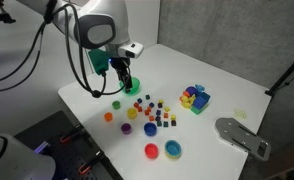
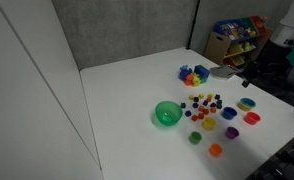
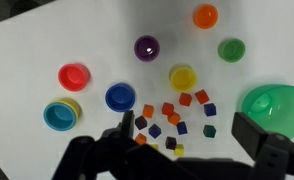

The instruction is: Pick up the blue bowl and stack it into the light blue bowl that is in the yellow bowl

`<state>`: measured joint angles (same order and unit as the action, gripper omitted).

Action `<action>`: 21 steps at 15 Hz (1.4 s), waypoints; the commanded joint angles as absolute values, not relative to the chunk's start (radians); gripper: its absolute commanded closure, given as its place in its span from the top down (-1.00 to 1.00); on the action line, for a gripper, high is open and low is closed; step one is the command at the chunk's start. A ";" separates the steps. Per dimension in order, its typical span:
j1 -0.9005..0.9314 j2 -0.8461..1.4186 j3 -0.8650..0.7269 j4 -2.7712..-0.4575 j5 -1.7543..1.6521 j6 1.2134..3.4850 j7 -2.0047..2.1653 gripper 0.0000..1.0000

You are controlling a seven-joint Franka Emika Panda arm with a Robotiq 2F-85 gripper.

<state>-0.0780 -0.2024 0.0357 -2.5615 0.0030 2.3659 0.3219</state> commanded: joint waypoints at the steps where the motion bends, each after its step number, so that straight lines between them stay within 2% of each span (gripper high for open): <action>1: -0.089 -0.084 0.003 -2.507 -0.037 2.440 0.272 1.00; 12: -0.107 0.266 -0.105 -2.364 -0.099 2.611 0.043 1.00; 21: -0.092 0.534 -0.187 -2.251 -0.101 2.768 0.077 1.00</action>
<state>-0.1041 0.4591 -0.1589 -2.3038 -0.0850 2.7342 0.0525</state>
